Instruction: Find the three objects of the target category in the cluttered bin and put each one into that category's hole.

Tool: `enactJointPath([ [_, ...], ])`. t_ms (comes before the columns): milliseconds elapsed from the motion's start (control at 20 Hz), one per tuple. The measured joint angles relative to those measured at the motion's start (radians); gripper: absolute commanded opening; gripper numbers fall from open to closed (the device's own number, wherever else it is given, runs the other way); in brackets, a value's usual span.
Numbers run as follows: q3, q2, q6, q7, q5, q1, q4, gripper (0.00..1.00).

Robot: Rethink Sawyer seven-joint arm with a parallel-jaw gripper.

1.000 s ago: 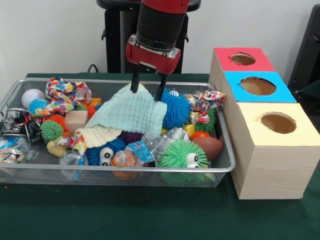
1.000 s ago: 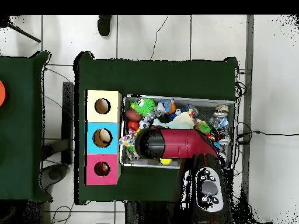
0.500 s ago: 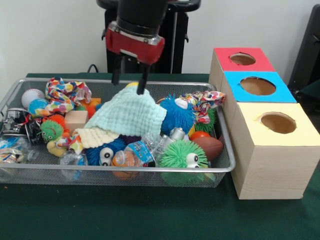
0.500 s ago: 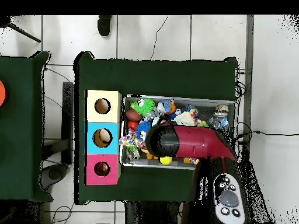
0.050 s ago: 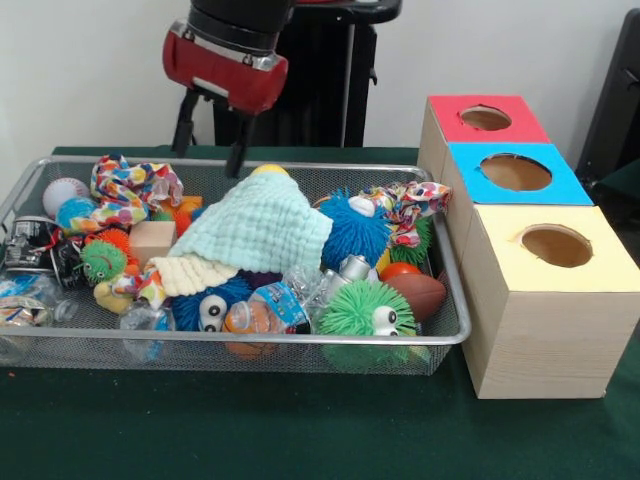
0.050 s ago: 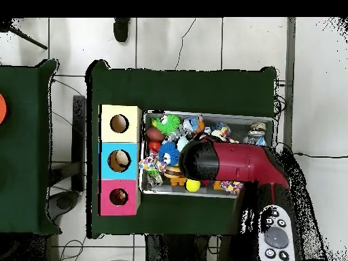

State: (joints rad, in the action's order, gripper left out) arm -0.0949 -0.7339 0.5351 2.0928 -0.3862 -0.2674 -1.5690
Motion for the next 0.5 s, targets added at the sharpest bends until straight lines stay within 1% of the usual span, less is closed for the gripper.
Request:
enactJointPath([
  [150, -0.032, 0.029, 0.0, 0.0, -0.038, 0.026, 0.038, 1.0],
  [250, -0.045, 0.046, -0.001, 0.0, -0.05, 0.034, 0.056, 1.0],
  [400, -0.061, 0.099, -0.02, 0.0, -0.08, 0.035, 0.094, 1.0],
  [500, -0.063, 0.116, -0.03, 0.0, -0.089, 0.033, 0.106, 1.0],
])
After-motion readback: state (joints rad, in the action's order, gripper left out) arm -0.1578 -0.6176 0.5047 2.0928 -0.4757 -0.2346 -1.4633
